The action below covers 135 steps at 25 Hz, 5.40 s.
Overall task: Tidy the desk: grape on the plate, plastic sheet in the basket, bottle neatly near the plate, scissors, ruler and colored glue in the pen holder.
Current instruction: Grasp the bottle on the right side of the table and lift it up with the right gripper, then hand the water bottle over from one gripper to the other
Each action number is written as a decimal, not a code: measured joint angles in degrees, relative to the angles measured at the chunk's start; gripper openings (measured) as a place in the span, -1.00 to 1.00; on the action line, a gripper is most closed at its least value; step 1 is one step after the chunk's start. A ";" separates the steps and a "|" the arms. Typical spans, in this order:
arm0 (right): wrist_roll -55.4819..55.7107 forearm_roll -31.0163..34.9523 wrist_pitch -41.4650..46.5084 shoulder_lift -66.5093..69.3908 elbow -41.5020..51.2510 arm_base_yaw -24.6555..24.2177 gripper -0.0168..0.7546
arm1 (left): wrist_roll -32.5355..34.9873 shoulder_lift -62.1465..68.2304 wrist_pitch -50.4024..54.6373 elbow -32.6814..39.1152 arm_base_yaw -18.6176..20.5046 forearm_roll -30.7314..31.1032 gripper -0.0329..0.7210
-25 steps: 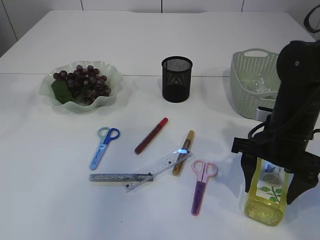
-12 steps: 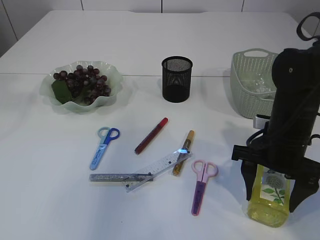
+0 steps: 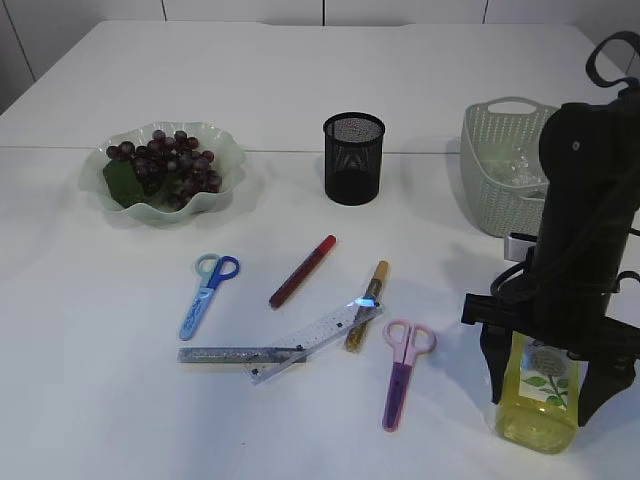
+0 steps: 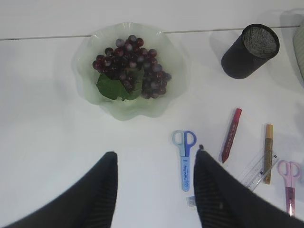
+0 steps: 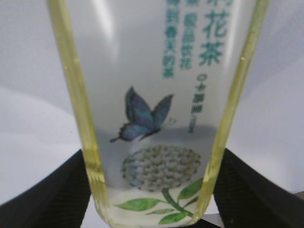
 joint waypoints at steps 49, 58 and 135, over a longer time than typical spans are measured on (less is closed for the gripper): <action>-14.13 -4.83 -5.76 0.19 0.33 1.11 0.17 | 0.00 0.00 0.00 0.00 0.00 0.47 0.09; -22.24 -4.54 -10.19 -9.18 5.90 1.24 0.17 | 0.00 0.00 0.00 0.00 0.00 0.55 0.09; -111.04 78.84 -3.63 -32.29 13.45 1.34 0.17 | 62.89 2.04 -3.66 33.84 -2.40 -68.17 0.74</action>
